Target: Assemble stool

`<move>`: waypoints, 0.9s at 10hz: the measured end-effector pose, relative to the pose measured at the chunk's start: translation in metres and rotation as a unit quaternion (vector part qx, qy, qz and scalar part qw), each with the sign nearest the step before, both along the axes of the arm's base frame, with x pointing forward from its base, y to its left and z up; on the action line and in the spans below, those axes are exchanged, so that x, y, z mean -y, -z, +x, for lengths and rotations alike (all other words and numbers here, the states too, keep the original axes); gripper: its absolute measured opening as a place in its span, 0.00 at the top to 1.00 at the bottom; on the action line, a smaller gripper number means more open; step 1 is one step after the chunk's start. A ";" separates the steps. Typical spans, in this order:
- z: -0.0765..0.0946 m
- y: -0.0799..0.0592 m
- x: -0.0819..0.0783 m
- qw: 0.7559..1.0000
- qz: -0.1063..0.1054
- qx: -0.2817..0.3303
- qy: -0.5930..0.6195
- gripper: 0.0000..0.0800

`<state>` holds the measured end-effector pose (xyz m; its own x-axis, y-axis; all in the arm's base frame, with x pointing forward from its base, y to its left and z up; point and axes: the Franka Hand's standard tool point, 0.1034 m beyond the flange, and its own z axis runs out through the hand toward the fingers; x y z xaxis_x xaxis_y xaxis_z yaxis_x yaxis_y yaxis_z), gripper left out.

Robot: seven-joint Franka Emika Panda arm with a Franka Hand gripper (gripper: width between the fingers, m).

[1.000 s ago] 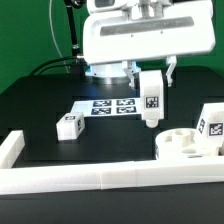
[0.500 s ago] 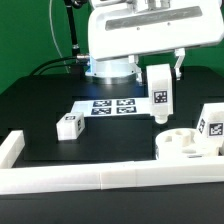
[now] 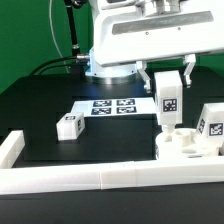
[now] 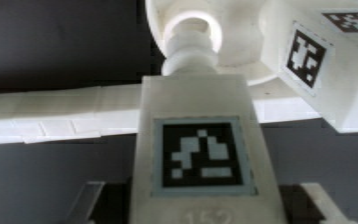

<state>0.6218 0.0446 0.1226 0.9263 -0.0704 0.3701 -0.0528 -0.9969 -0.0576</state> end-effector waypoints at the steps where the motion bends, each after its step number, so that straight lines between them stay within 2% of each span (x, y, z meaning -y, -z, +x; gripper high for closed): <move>1: 0.002 -0.001 0.000 1.000 -0.004 0.016 0.000 0.58; 3: -0.003 0.006 -0.014 0.999 -0.014 0.025 -0.021 0.58; 5: -0.005 0.010 -0.003 0.998 -0.033 0.032 -0.047 0.58; 9: -0.005 0.012 -0.003 0.998 -0.032 0.031 -0.045 0.58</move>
Offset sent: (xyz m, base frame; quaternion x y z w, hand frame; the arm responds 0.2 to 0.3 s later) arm -0.0057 -0.0044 -0.0075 -0.0577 0.0462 -0.1087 0.9913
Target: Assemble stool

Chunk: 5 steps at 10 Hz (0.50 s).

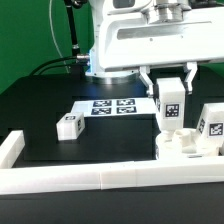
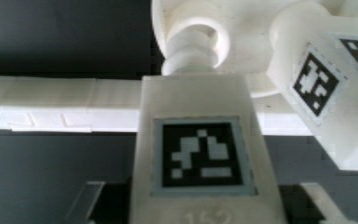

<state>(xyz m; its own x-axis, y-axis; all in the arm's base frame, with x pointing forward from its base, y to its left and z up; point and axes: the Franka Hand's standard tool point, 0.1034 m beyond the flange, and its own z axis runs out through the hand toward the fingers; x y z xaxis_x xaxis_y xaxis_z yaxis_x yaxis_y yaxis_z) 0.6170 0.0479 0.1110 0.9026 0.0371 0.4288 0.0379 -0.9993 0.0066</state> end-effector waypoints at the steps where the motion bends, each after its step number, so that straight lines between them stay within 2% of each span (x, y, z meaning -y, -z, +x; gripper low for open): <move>1: -0.001 0.006 0.002 1.000 -0.004 0.000 -0.003 0.58; 5: 0.000 0.017 -0.003 1.000 -0.007 -0.002 -0.006 0.58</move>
Offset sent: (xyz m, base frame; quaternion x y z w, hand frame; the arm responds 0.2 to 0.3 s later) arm 0.0063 0.0128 -0.0112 0.0077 0.0233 0.0047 0.9997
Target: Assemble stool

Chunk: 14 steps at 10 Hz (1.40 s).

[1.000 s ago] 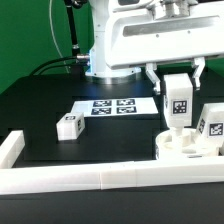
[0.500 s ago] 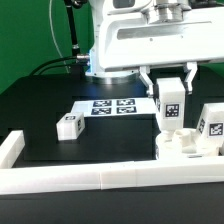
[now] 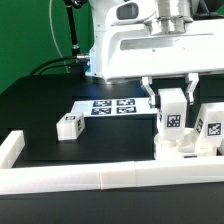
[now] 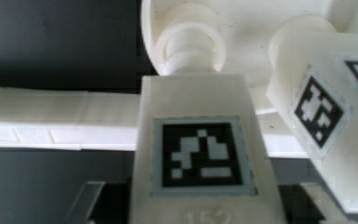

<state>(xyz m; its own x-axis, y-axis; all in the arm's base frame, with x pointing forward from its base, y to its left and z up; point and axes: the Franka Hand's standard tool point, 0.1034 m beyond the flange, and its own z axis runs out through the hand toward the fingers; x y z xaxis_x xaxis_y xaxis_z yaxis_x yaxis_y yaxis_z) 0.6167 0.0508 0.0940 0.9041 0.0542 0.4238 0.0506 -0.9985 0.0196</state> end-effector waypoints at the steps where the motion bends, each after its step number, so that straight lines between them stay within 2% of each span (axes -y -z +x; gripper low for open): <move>1: -0.001 0.002 0.000 1.000 0.000 -0.001 0.000 0.58; 4: -0.001 0.006 -0.008 1.000 -0.001 0.009 -0.001 0.58; 7: 0.000 0.007 -0.007 0.999 -0.009 0.044 -0.001 0.58; 9: 0.000 0.007 -0.007 0.999 -0.009 0.044 -0.001 0.57; 10: 0.000 0.007 -0.007 0.999 -0.009 0.044 -0.001 0.31; 11: 0.000 0.007 -0.007 0.999 -0.009 0.044 -0.001 0.31; 12: 0.000 0.006 -0.006 0.999 -0.010 0.043 -0.001 0.21; 14: 0.002 -0.001 0.007 0.999 -0.005 0.034 0.011 0.19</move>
Offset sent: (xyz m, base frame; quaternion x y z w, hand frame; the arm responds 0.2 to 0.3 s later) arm -0.0039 0.0080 -0.0093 -0.0244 0.0362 0.0061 0.9990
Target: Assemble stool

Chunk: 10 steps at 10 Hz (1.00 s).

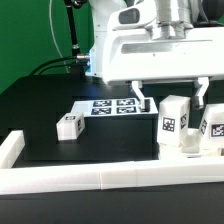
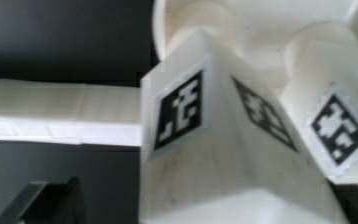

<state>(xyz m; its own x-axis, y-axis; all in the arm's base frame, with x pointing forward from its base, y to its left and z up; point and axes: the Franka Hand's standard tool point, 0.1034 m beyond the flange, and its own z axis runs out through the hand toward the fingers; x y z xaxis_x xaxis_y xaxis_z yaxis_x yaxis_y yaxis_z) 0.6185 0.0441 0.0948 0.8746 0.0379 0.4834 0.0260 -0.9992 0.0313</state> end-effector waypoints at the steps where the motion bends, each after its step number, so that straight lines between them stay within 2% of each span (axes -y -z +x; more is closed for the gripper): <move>1: 0.002 -0.009 -0.001 1.000 0.007 -0.010 0.001 0.19; 3: 0.011 -0.033 0.001 1.000 0.012 -0.017 -0.004 0.19; 4: 0.014 -0.037 0.000 1.000 0.013 -0.016 -0.005 0.19; 7: 0.010 -0.031 -0.003 0.999 0.020 -0.046 -0.006 0.19; 9: -0.004 -0.024 0.000 0.991 0.058 -0.107 0.049 0.19; 10: -0.011 -0.026 -0.005 0.981 0.072 -0.166 0.075 0.19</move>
Offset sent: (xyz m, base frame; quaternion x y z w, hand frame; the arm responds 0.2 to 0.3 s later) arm 0.0142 -0.0117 0.0342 -0.0346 -0.0255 -0.0737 0.9963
